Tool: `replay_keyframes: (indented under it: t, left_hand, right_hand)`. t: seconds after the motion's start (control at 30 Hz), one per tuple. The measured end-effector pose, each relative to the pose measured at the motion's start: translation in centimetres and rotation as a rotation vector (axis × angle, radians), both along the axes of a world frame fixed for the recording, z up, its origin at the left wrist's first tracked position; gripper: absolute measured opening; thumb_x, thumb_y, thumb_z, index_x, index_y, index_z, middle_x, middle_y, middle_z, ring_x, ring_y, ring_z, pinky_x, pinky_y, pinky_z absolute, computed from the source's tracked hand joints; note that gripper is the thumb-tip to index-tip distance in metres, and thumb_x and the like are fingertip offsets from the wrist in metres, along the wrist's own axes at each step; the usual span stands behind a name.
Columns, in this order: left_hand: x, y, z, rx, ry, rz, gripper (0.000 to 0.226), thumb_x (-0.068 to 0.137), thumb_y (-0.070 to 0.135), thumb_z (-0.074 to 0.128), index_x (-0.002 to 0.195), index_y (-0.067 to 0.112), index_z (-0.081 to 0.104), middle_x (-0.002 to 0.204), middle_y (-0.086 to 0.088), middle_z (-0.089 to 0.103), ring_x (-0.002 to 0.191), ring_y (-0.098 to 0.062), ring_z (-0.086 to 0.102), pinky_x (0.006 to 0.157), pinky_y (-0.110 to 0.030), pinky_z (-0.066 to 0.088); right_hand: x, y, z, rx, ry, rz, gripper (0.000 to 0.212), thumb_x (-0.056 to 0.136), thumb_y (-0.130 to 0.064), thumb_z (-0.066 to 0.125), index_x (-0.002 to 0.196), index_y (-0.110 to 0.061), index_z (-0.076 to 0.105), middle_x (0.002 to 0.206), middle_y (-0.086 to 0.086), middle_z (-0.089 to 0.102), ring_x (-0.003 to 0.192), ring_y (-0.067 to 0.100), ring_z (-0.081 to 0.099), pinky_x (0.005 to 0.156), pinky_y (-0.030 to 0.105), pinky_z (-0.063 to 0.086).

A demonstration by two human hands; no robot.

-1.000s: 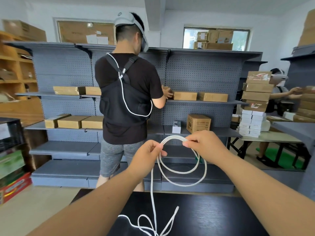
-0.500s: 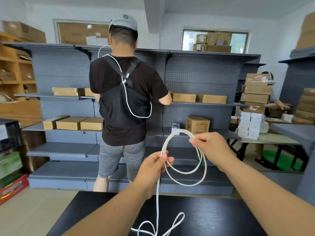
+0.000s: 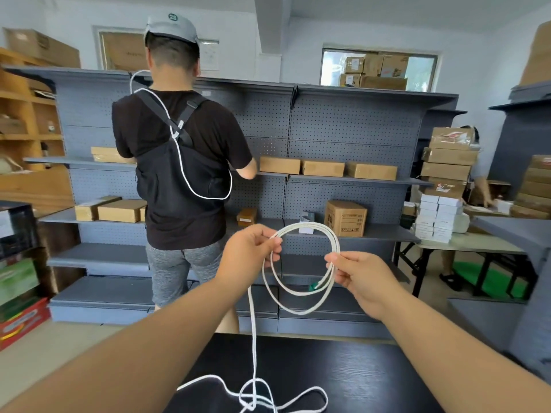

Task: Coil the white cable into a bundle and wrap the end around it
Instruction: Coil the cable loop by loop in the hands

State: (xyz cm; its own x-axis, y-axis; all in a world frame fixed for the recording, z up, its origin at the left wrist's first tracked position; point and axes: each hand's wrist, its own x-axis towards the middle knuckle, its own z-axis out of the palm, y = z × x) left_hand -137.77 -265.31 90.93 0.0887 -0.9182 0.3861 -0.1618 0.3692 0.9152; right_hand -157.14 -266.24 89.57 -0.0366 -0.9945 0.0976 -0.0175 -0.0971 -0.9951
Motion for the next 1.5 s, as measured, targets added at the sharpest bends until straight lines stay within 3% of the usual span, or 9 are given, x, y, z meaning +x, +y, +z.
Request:
replay_keyframes:
  t: [0.17,0.27,0.43,0.77,0.87,1.1,1.23,1.37,1.5]
  left_hand:
    - [0.5,-0.2,2.3,-0.005,-0.177,-0.02,0.019,0.09,0.005,0.058,0.074,0.017,0.058,0.067,-0.002,0.061,0.054,-0.01,0.057,0.061,-0.027,0.051]
    - [0.7,-0.3,2.8,-0.004,-0.233,-0.033,0.015,0.089,0.007,0.059,0.077,0.015,0.06,0.068,-0.002,0.062,0.055,-0.012,0.058,0.055,-0.022,0.048]
    - [0.7,-0.4,3.0,0.029,-0.252,-0.042,0.01,0.088,0.01,0.062,0.078,0.013,0.062,0.067,-0.001,0.064,0.056,-0.014,0.06,0.052,-0.02,0.046]
    - [0.2,0.4,2.4,0.127,-0.201,-0.127,0.012,0.089,0.008,0.061,0.078,0.014,0.062,0.067,-0.002,0.065,0.052,-0.007,0.061,0.053,-0.02,0.049]
    - [0.1,0.5,2.1,0.144,-0.172,-0.15,0.013,0.089,0.008,0.061,0.078,0.014,0.061,0.067,-0.002,0.065,0.051,-0.007,0.06,0.053,-0.02,0.048]
    - [0.0,0.3,1.8,0.151,-0.159,-0.174,0.014,0.089,0.008,0.06,0.076,0.015,0.061,0.066,-0.002,0.065,0.051,-0.008,0.061,0.055,-0.022,0.048]
    - [0.2,0.3,2.0,0.137,-0.177,-0.171,0.014,0.089,0.009,0.06,0.077,0.016,0.061,0.066,0.0,0.065,0.054,-0.009,0.061,0.056,-0.022,0.048]
    - [0.3,0.1,2.0,0.124,-0.185,-0.179,0.016,0.09,0.007,0.059,0.076,0.016,0.06,0.067,0.0,0.064,0.053,-0.008,0.059,0.059,-0.023,0.046]
    - [0.6,0.0,1.7,0.108,-0.179,-0.208,0.014,0.089,0.007,0.059,0.077,0.015,0.061,0.067,0.0,0.064,0.055,-0.009,0.059,0.058,-0.02,0.048]
  right_hand:
    - [0.2,0.3,-0.4,0.068,-0.061,0.043,0.014,0.087,-0.011,0.061,0.089,0.001,0.067,0.087,0.016,0.055,0.065,0.011,0.046,0.055,0.016,0.048]
    - [0.0,0.5,-0.4,0.078,0.059,0.087,0.018,0.088,-0.015,0.06,0.09,0.001,0.069,0.082,0.013,0.054,0.061,0.01,0.045,0.055,0.018,0.044]
    - [-0.3,0.6,0.5,-0.077,0.354,0.033,0.017,0.09,-0.025,0.058,0.089,-0.012,0.069,0.077,0.001,0.061,0.068,0.01,0.049,0.062,0.023,0.042]
    - [-0.6,0.9,2.3,-0.196,0.475,0.138,0.022,0.094,-0.028,0.051,0.083,-0.021,0.068,0.071,-0.003,0.059,0.06,0.012,0.037,0.057,0.024,0.032]
    - [-0.9,0.6,2.3,-0.199,0.599,0.133,0.031,0.094,-0.034,0.05,0.086,-0.011,0.069,0.073,0.008,0.053,0.062,0.018,0.036,0.06,0.029,0.03]
    - [-0.2,0.9,3.0,-0.223,0.839,0.19,0.039,0.1,-0.034,0.033,0.106,-0.011,0.064,0.099,-0.003,0.066,0.07,0.004,0.047,0.079,0.028,0.04]
    - [-0.1,1.0,3.4,-0.255,0.807,0.216,0.032,0.099,-0.03,0.036,0.107,-0.019,0.065,0.08,-0.012,0.059,0.065,0.006,0.045,0.07,0.025,0.038]
    - [-0.2,0.9,3.9,-0.262,0.84,0.25,0.025,0.097,-0.027,0.043,0.091,-0.022,0.066,0.073,-0.01,0.059,0.062,0.01,0.046,0.067,0.027,0.041]
    - [-0.2,0.9,4.3,-0.257,0.844,0.262,0.024,0.096,-0.024,0.045,0.083,-0.018,0.063,0.07,-0.009,0.058,0.051,-0.001,0.045,0.051,0.011,0.037]
